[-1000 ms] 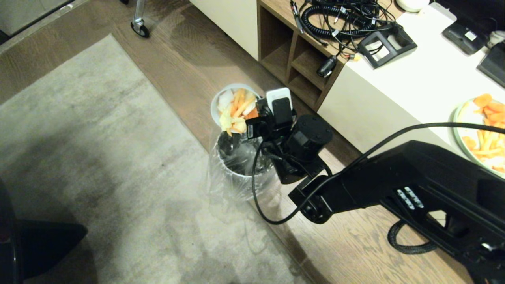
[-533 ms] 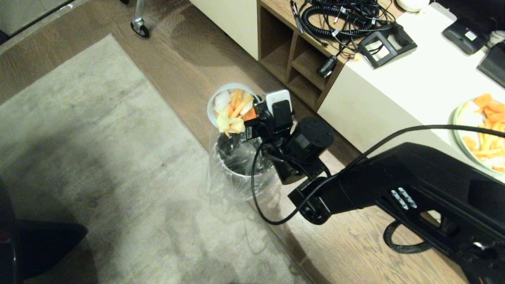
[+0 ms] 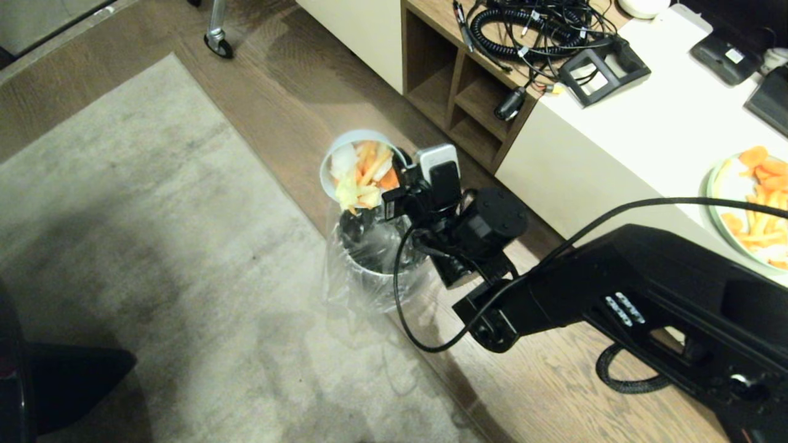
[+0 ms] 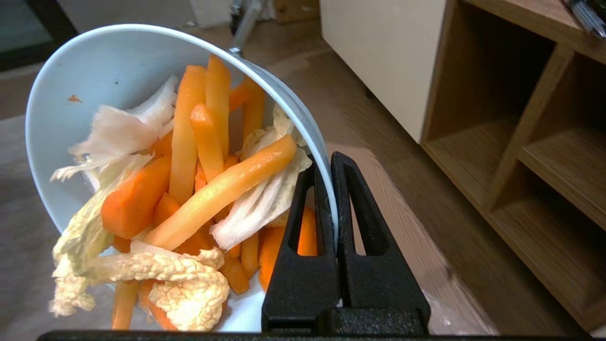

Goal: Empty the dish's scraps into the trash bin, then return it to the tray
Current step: Pour the leftover food from the bowl into the trash can

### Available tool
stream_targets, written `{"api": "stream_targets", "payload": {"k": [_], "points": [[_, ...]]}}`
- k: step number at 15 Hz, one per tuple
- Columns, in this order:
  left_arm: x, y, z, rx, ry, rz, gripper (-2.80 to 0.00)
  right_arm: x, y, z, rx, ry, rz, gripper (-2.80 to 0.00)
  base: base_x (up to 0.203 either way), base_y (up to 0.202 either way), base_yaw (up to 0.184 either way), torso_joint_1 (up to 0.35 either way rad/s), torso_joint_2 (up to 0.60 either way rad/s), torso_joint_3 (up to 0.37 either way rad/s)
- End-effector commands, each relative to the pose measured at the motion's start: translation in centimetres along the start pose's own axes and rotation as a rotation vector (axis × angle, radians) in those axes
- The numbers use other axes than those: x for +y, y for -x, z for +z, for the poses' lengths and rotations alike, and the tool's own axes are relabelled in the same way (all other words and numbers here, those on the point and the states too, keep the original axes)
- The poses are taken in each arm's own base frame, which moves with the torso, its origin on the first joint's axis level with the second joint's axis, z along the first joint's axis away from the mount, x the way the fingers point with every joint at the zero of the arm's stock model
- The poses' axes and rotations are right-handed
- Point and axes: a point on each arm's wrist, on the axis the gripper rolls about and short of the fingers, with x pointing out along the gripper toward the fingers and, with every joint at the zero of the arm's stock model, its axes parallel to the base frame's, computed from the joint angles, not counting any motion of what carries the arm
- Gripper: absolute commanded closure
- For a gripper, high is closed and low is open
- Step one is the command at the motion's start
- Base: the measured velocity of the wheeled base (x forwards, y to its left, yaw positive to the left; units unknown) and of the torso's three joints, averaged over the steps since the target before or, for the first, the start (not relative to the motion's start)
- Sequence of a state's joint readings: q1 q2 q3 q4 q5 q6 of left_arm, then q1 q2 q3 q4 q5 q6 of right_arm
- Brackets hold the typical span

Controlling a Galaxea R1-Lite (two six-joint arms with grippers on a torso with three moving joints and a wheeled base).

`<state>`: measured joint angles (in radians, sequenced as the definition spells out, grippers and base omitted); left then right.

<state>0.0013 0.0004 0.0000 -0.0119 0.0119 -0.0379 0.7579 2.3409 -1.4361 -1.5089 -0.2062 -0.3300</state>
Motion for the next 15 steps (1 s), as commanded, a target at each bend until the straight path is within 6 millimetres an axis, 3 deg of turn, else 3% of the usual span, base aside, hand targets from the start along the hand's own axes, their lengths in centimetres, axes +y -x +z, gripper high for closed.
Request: {"api": "stream_targets", "payload": {"k": [1,12,15], "points": [[0.0,0.0,0.0,-0.001,0.0,-0.001,0.0,-0.2,0.2,-0.1,-0.019,0.001,0.012,0.0,0.0,0.0,0.0,0.0,0.0,0.0],[0.0,0.0,0.0,-0.001,0.0,0.0,0.0,-1.7,0.0,-2.0,-0.055,0.029,0.083,0.0,0.0,0.0,0.0,0.0,0.0,0.0],[0.0,0.0,0.0,-0.001,0.0,0.0,0.0,-2.1,-0.8,-2.0,-0.094,0.029,0.065,0.0,0.0,0.0,0.0,0.0,0.0,0.0]]}}
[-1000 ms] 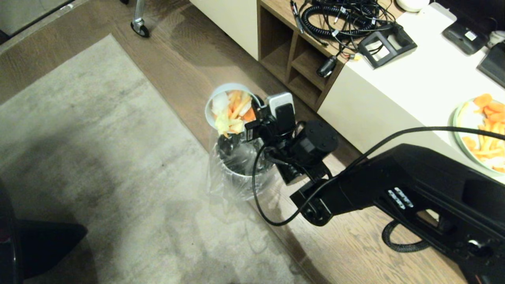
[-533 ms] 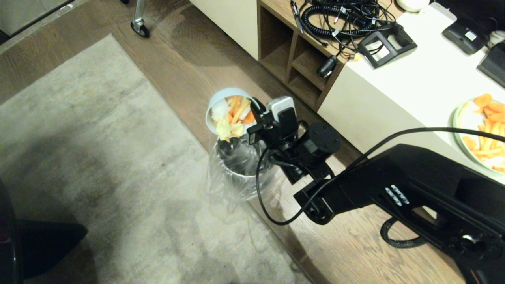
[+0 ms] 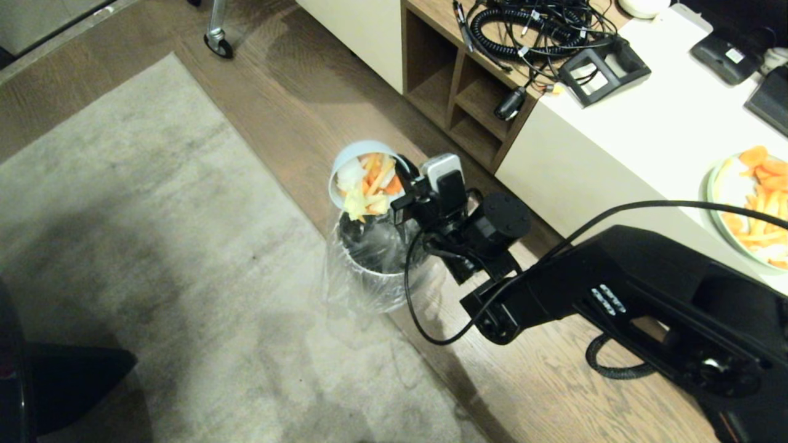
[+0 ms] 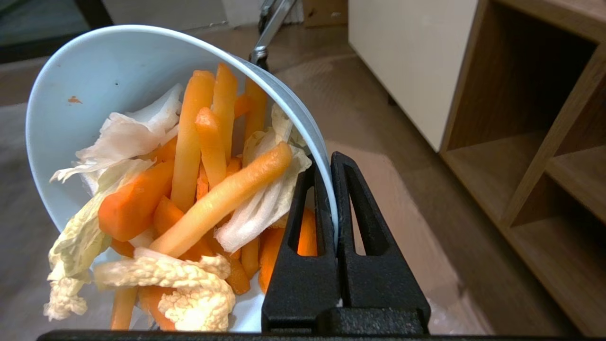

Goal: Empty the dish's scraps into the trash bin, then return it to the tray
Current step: Pour the leftover food from the bowl into the trash can

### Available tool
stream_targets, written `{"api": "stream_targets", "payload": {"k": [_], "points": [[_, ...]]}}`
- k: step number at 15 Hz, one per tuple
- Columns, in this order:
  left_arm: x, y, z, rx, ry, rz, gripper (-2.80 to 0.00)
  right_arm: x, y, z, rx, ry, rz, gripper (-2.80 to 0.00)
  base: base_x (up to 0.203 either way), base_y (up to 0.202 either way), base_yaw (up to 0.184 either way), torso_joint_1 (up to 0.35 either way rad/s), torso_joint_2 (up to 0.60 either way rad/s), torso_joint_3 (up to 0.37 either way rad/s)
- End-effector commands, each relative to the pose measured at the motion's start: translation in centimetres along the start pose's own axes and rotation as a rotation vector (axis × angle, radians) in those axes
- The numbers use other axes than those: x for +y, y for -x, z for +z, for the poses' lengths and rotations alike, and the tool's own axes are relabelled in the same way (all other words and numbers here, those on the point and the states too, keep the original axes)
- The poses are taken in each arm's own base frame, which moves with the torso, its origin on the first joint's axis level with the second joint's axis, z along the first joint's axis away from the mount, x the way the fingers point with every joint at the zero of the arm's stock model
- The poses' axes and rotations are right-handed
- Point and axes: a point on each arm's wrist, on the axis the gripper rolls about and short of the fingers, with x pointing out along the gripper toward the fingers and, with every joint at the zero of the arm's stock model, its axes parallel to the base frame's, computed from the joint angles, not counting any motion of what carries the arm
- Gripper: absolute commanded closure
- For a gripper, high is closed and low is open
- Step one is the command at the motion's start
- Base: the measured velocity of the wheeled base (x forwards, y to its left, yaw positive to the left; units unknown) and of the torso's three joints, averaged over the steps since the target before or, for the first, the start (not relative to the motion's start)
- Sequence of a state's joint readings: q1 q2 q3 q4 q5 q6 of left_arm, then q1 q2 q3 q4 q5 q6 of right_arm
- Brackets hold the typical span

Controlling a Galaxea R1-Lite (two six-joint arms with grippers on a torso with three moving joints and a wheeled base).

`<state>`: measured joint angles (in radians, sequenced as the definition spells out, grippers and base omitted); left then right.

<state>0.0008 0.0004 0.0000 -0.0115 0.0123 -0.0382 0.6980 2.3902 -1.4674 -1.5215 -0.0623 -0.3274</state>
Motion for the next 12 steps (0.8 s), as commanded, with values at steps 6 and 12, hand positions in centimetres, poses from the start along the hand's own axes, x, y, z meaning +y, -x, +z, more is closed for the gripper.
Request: {"api": "stream_targets", "payload": {"k": [6,12], "points": [[0.0,0.0,0.01,-0.001,0.002,0.001,0.0,-0.22,-1.06,0.34,-0.116,0.004,0.016,0.0,0.0,0.0,0.0,0.0,0.0,0.0],[0.0,0.0,0.01,-0.001,0.0,0.001,0.0,-0.43,-1.4,0.79,-0.156,0.011,0.06,0.0,0.0,0.0,0.0,0.0,0.0,0.0]]}}
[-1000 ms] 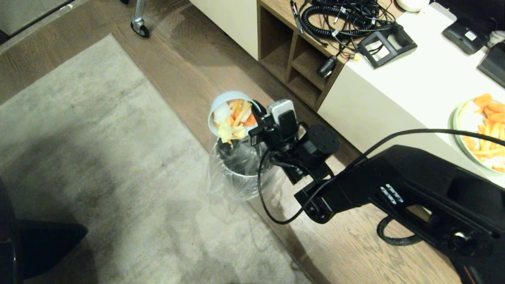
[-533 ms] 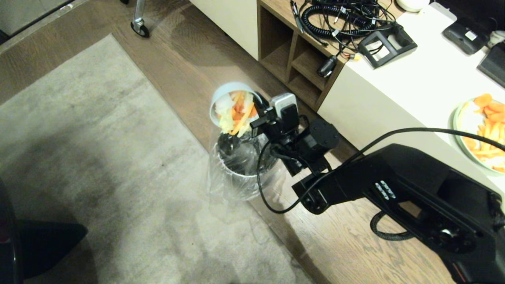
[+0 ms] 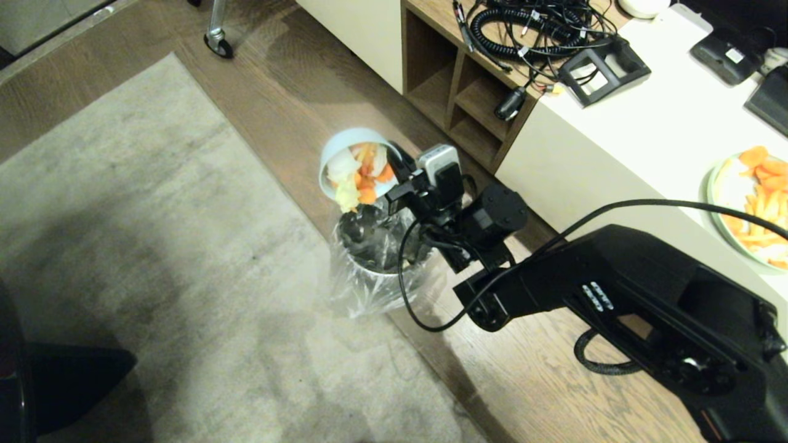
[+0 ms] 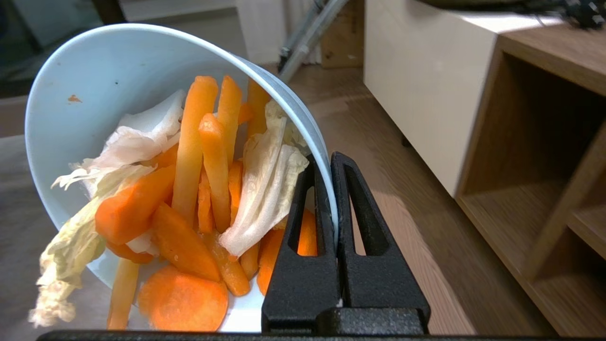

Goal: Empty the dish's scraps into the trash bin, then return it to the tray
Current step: Pour the leftover food from the bowl into the trash can

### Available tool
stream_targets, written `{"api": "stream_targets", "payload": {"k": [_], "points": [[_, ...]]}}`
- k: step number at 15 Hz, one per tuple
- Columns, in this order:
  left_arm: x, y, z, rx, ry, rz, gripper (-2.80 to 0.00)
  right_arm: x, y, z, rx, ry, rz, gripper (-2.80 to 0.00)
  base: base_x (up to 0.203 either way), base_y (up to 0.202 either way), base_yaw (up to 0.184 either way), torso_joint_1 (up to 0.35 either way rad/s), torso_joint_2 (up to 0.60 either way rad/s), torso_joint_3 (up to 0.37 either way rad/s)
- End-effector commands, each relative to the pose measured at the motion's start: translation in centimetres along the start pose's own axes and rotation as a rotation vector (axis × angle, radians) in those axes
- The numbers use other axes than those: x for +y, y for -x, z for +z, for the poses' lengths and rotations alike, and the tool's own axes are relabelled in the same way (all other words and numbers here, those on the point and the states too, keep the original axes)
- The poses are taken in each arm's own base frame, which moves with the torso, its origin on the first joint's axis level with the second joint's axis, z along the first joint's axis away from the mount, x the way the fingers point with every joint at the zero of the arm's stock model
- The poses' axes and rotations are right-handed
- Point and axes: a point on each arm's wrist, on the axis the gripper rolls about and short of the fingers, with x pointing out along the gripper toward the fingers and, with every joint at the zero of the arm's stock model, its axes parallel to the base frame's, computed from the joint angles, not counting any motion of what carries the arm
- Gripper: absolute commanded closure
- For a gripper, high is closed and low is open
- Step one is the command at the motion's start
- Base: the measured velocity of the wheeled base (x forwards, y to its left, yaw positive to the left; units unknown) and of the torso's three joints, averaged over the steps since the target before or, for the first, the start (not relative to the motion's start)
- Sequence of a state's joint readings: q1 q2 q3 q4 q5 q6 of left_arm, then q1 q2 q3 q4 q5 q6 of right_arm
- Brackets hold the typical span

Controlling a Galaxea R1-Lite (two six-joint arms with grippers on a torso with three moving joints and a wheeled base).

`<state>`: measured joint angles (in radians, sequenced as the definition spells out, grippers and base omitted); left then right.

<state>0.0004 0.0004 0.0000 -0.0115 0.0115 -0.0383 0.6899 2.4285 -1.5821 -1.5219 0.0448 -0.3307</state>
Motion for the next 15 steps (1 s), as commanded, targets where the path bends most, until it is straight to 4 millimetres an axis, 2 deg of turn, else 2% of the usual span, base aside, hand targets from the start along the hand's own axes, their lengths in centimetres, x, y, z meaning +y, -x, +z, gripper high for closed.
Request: {"api": "stream_targets", "payload": {"k": [1,5,12,15], "points": [[0.0,0.0,0.0,-0.001,0.001,0.001,0.0,-0.3,0.0,0.6,-0.053,0.007,-0.006,0.0,0.0,0.0,0.0,0.0,0.0,0.0],[0.0,0.0,0.0,-0.001,0.002,0.0,0.0,-0.5,-0.6,1.2,-0.106,0.018,0.039,0.0,0.0,0.0,0.0,0.0,0.0,0.0],[0.0,0.0,0.0,-0.001,0.0,0.002,0.0,-1.5,-0.7,1.2,-0.135,0.043,0.092,0.0,0.0,0.0,0.0,0.0,0.0,0.0],[0.0,0.0,0.0,-0.001,0.001,0.001,0.0,-1.8,-1.4,1.9,-0.194,0.056,0.12,0.0,0.0,0.0,0.0,0.0,0.0,0.0]]}}
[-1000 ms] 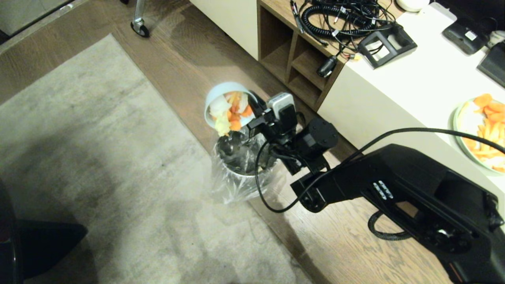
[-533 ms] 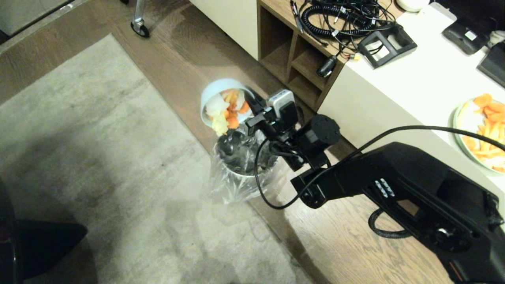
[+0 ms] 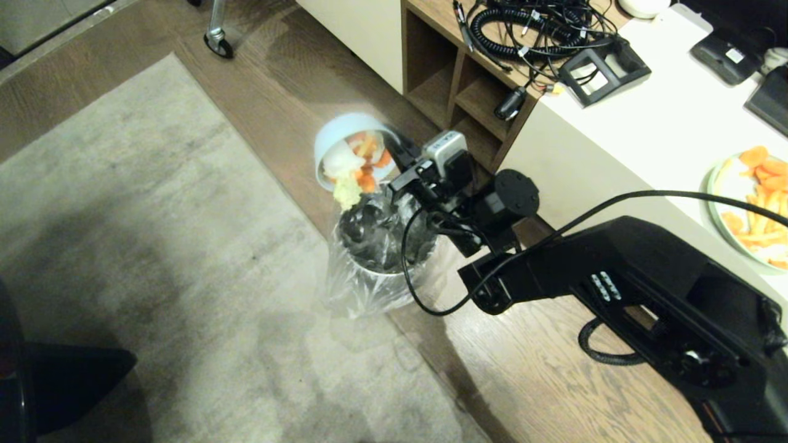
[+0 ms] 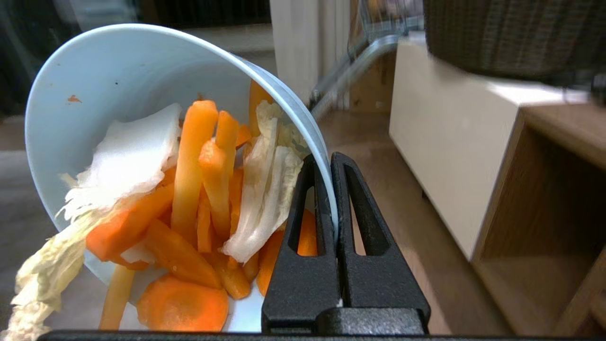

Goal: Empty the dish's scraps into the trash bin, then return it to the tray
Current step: Pour the leftover food from the bowl into the trash can

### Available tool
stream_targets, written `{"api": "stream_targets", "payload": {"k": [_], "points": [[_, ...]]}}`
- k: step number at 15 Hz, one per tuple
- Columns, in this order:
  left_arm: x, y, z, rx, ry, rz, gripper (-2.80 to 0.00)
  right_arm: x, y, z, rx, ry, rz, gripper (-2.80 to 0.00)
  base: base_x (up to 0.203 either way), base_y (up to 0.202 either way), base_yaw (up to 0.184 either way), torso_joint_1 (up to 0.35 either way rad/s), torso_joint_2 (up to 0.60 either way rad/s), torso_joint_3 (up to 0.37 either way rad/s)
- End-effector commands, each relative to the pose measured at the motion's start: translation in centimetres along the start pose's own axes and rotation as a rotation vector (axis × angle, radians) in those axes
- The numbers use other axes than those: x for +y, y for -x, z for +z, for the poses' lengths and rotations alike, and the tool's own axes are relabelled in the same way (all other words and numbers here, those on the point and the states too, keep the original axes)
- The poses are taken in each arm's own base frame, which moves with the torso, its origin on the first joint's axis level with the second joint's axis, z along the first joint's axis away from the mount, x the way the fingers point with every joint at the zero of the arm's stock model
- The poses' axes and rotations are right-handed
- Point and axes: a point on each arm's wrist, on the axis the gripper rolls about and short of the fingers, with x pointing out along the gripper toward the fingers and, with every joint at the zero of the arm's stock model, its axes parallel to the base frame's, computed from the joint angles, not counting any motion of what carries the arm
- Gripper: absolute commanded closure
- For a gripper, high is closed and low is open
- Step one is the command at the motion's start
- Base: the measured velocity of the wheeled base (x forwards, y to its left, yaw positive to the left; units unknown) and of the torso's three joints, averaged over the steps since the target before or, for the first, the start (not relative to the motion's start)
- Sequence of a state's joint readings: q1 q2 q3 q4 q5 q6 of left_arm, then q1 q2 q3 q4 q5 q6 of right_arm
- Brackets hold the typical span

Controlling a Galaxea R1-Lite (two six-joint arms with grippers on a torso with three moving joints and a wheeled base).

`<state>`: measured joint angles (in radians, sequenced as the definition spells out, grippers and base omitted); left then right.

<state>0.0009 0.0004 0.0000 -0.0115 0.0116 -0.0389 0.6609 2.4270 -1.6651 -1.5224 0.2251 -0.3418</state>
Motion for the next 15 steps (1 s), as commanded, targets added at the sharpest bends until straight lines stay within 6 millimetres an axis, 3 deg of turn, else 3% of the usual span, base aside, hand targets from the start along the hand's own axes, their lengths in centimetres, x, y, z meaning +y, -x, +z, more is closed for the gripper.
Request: {"api": "stream_targets", "payload": {"k": [1,15], "points": [[0.0,0.0,0.01,-0.001,0.0,0.001,0.0,-0.33,-0.26,0.76,-0.069,0.032,0.005,0.0,0.0,0.0,0.0,0.0,0.0,0.0],[0.0,0.0,0.01,-0.001,0.001,0.0,0.0,-0.77,-1.17,1.75,-0.143,0.057,0.038,0.0,0.0,0.0,0.0,0.0,0.0,0.0]]}}
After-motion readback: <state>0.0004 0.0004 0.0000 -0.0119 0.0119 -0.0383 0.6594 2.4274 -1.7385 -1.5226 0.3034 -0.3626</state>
